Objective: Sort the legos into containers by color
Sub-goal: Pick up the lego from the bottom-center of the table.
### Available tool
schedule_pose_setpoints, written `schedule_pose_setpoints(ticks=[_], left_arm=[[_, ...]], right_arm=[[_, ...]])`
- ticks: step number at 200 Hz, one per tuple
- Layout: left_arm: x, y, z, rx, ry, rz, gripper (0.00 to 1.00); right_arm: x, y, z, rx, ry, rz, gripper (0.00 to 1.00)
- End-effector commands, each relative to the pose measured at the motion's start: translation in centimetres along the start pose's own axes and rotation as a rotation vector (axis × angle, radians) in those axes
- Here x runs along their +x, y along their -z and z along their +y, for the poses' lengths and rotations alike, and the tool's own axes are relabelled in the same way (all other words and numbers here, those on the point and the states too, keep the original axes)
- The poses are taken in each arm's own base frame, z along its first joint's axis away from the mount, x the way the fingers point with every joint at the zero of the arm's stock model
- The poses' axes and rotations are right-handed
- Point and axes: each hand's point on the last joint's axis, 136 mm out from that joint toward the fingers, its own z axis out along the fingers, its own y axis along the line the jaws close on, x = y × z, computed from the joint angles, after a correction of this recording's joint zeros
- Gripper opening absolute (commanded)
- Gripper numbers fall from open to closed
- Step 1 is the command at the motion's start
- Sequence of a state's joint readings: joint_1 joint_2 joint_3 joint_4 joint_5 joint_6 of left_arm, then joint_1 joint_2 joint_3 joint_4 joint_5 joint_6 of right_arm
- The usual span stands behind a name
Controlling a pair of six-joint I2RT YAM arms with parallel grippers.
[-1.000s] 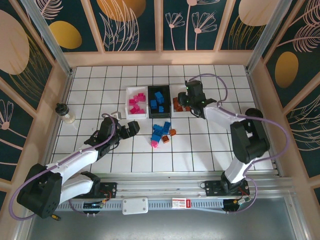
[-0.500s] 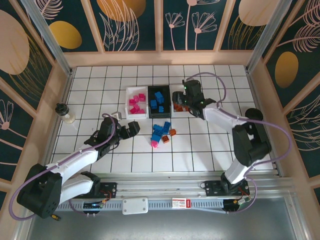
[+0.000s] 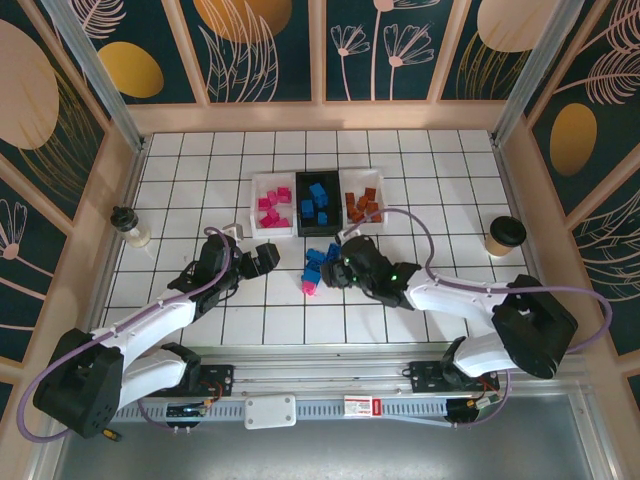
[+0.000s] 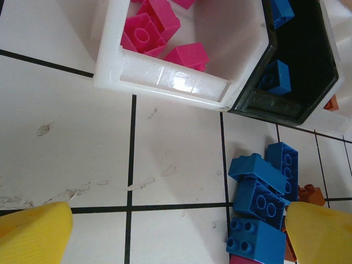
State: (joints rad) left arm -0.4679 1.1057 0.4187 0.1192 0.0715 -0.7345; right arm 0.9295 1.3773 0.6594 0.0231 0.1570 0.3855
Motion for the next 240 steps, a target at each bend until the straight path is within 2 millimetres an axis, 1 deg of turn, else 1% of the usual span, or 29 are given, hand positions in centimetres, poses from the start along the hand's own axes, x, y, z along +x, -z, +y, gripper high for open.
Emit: schedule_pose_setpoints(ticks=[1,12,26,72,96,119,138,152,171,188,204,212,228,240], left_arm=[[0.3,0.0,-0.2,0.010,-0.015,0.013,0.99],[0.4,-0.1,-0.2,0.011,-0.010,0.016,0.99],[0.5,-0.2,-0.1,0.010,-0.009,0.018,0.99],[0.7,-0.1,0.1,0.006,-0.007,0.024,0.99],[0.7,-0.1,0.1,0.007,-0.007,0.024,0.99],[0.8,-0.1,0.1,0.007,-0.007,0.024,0.99],[0.9,-0.1,0.2,0.006,-0.008,0.026,0.99],[0.8,-0.1,0.2,0.005,-0.009,0.026,0.99],[0.7,-0.1,0.1,0.005,-0.014,0.024,0.99],[0.7,-0.1,0.1,0.005,-0.015,0.022,0.99],[0.6,-0.2,0.0,0.007,-0.014,0.023,0.99],[0.6,-0.3,0.0,0.008,-0.014,0.025,0.99],[0.7,-0.5,-0.1,0.011,-0.011,0.031,0.99],[0.8,-0.6,-0.1,0.013,-0.011,0.033,0.99]], right_arm=[[2.2,-1.3,-0.5,0.047,-0.023,0.037,0.64],[3.1,-1.9,-0.1,0.042,-0.009,0.062,0.64],[3.4,-2.7,0.2,0.045,0.006,0.074,0.64],[3.4,-4.8,0.3,0.073,0.049,0.087,0.61],[3.2,-5.5,0.3,0.086,0.069,0.091,0.56],[3.2,-5.8,0.2,0.092,0.075,0.093,0.48],[3.1,-5.6,0.3,0.084,0.075,0.095,0.36],[3.1,-5.1,0.5,0.066,0.078,0.093,0.29],[2.6,-3.6,0.8,0.037,0.074,0.071,0.21],[1.3,-1.7,0.7,0.024,0.068,0.032,0.18],[-0.7,0.0,0.3,0.022,0.053,-0.021,0.17],[-2.0,0.9,0.1,0.016,0.042,-0.054,0.17],[-5.0,2.5,-1.1,0.008,0.001,-0.129,0.16],[-7.6,3.4,-2.7,0.014,-0.046,-0.183,0.16]])
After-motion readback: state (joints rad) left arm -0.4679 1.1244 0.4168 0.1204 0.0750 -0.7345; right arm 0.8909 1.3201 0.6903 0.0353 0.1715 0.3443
